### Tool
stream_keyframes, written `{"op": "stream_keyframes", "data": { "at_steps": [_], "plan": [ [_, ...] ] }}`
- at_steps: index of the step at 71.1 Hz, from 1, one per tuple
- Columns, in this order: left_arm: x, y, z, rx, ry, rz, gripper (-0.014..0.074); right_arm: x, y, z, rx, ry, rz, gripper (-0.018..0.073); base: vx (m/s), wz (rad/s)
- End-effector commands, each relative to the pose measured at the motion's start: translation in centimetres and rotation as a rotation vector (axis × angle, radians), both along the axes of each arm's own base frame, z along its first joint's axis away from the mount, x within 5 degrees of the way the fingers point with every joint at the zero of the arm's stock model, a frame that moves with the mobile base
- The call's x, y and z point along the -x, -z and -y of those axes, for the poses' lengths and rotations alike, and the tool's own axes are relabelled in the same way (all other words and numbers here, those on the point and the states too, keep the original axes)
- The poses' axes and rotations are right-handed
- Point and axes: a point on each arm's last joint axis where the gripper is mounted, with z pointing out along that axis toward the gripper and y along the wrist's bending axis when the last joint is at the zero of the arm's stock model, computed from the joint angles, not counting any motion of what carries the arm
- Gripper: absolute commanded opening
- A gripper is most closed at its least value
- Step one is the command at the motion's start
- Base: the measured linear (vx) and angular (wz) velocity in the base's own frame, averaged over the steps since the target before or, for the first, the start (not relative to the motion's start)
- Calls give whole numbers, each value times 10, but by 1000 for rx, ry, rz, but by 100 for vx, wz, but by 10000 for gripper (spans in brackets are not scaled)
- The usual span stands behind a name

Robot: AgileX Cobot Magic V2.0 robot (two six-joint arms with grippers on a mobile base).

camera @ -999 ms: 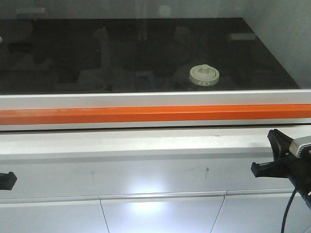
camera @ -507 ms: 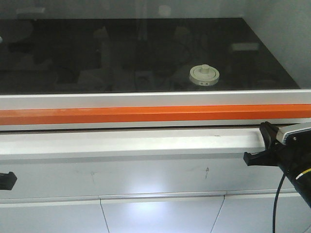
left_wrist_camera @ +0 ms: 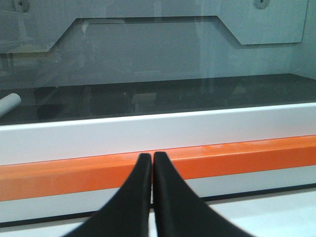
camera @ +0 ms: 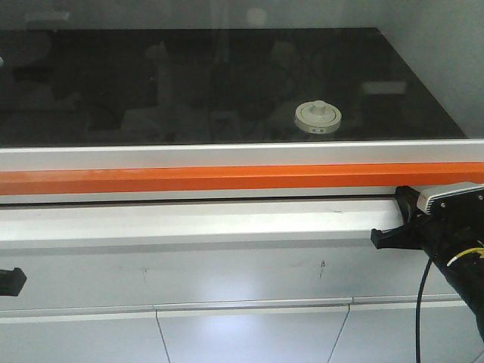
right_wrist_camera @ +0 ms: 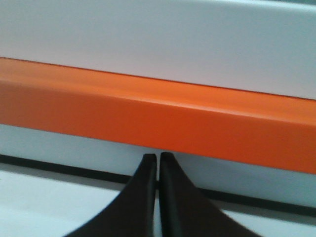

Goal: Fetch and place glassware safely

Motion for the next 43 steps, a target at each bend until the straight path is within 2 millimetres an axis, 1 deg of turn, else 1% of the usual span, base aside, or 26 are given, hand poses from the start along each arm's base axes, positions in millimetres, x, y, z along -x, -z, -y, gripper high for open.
{"op": "stream_keyframes", "data": {
  "at_steps": [1,11,31,43],
  "plan": [
    [-3,-14,1,18,6,103,-7,-8,-19,-1,-2,-9,127,-1,0,0],
    [-3,-14,1,18,6,103,-7,-13,-22,0,-4,-8,146,-1,0,0],
    [-3,-13,1,16,4,84,-7,-13,-24,-1,-8,-10,163,-1,0,0],
    [-8,-6,1,-10,3,46,-7,-13,-24,-1,-8,-10,163,-1,0,0]
  ]
}}
